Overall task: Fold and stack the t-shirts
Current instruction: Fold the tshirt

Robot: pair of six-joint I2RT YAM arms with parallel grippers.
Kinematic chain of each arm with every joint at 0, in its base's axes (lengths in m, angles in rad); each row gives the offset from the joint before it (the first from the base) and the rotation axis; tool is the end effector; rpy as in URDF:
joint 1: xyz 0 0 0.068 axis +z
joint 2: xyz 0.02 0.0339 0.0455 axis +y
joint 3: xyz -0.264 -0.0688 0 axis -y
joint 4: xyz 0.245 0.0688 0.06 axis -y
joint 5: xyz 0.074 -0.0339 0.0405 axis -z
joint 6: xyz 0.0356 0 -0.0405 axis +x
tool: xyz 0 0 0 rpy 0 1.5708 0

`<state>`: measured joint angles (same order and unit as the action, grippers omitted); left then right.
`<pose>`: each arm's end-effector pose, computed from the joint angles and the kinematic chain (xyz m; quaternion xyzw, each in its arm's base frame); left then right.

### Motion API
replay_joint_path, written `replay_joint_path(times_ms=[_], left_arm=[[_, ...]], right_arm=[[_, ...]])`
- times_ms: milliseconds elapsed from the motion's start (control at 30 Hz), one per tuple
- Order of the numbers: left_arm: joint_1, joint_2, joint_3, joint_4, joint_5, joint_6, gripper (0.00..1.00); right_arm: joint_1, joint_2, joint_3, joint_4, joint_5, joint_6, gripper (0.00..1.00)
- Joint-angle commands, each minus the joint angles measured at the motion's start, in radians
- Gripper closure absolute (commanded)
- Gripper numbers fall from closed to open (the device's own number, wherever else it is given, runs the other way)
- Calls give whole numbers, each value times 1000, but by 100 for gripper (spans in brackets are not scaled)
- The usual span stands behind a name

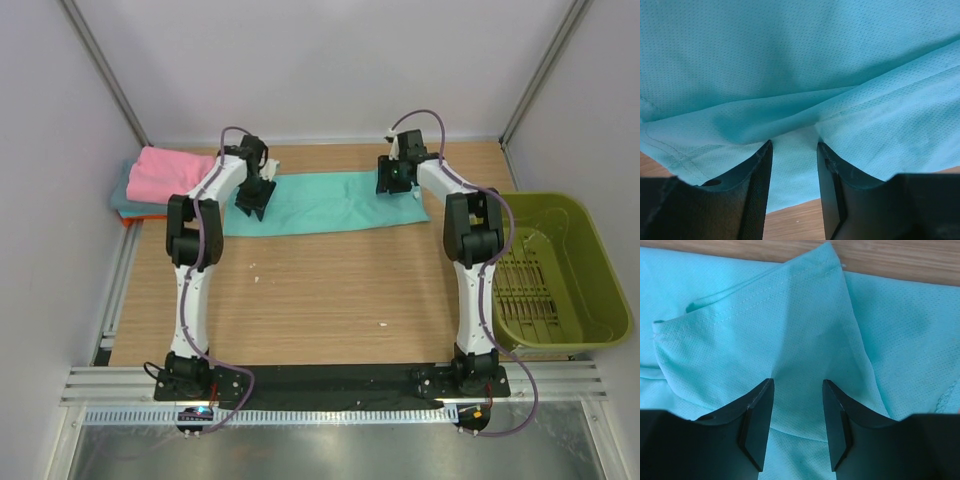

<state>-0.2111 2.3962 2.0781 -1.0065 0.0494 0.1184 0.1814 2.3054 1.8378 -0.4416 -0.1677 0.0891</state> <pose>0.4809 -0.1048 0.1667 0.1657 0.9782 -0.0302 0.1215 0.5003 0.0978 0.1665 -0.0707 0.9402 0.1221 0.3100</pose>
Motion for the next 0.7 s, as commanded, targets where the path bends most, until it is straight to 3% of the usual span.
replay_joint_path(times_ms=[0, 433, 667], left_arm=[[-20, -57, -119, -18, -40, 3, 58], [-197, -290, -463, 35, -157, 52, 60], [-269, -373, -471, -7, -183, 41, 59]], right_arm=[[1, 28, 64, 15, 8, -2, 50], [32, 264, 452, 79, 31, 14, 44], [35, 296, 518, 112, 80, -17, 41]])
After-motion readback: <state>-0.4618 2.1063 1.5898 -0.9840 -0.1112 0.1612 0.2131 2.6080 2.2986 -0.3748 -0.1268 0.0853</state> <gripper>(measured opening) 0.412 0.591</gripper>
